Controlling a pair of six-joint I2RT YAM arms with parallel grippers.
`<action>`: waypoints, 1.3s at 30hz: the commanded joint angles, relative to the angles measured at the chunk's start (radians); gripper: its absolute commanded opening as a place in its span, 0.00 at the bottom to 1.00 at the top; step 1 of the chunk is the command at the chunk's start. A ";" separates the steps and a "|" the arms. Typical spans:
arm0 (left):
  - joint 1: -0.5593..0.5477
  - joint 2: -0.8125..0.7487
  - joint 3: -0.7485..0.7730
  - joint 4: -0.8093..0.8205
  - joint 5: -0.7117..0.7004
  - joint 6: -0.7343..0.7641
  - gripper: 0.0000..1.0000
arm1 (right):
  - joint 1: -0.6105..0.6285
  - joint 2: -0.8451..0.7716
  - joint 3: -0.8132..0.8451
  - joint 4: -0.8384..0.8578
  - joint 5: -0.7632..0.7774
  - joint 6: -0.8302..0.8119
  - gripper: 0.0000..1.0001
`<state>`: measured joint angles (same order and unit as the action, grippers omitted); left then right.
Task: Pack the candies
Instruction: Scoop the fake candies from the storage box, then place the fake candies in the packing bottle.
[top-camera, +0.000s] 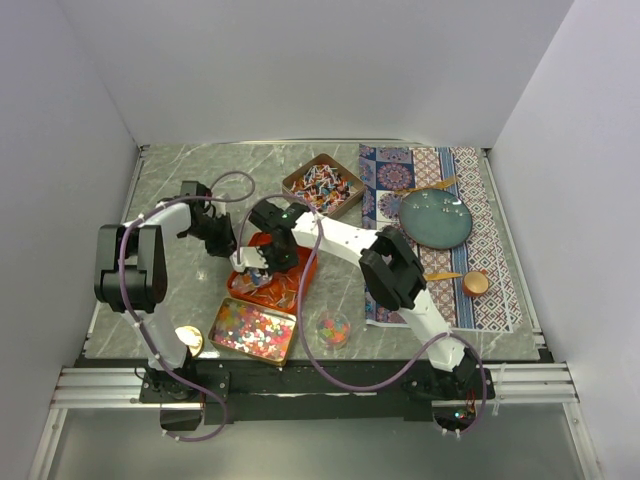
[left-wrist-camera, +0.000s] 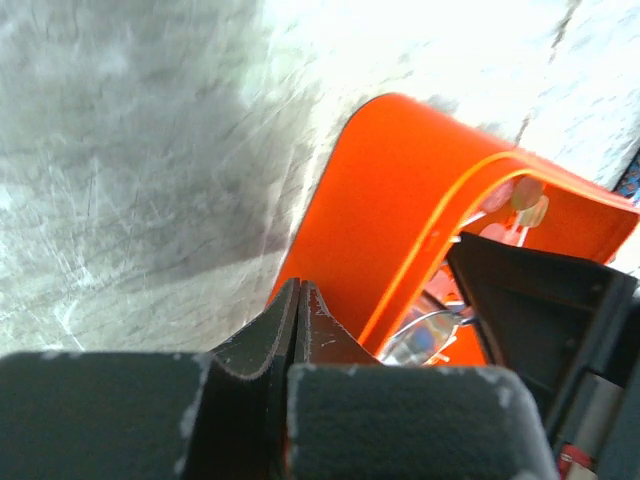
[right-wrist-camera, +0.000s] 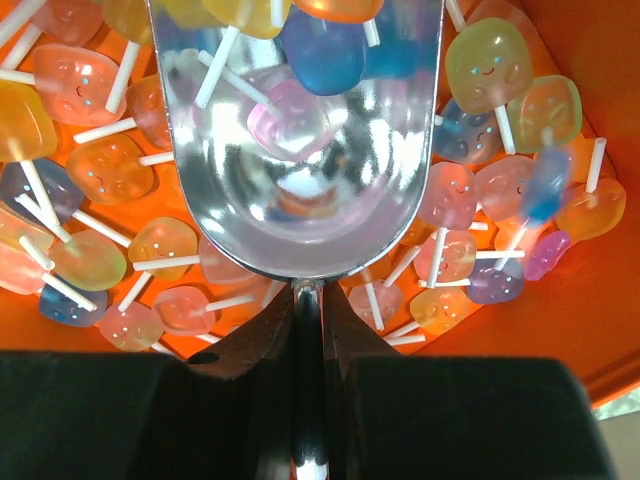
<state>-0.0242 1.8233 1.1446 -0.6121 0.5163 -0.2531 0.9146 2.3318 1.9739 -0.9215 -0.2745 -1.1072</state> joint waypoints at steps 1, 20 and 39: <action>-0.010 -0.029 0.061 -0.041 0.093 0.008 0.01 | 0.001 -0.044 -0.050 0.161 -0.150 0.026 0.00; 0.148 -0.045 0.316 -0.118 0.119 0.035 0.33 | -0.120 -0.282 -0.201 0.194 -0.226 0.024 0.00; 0.213 -0.113 0.336 -0.061 0.160 -0.006 0.39 | -0.180 -0.787 -0.668 0.147 -0.142 0.015 0.00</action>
<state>0.1879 1.7550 1.4792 -0.7033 0.6395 -0.2523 0.7387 1.6634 1.4105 -0.7490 -0.4820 -1.0462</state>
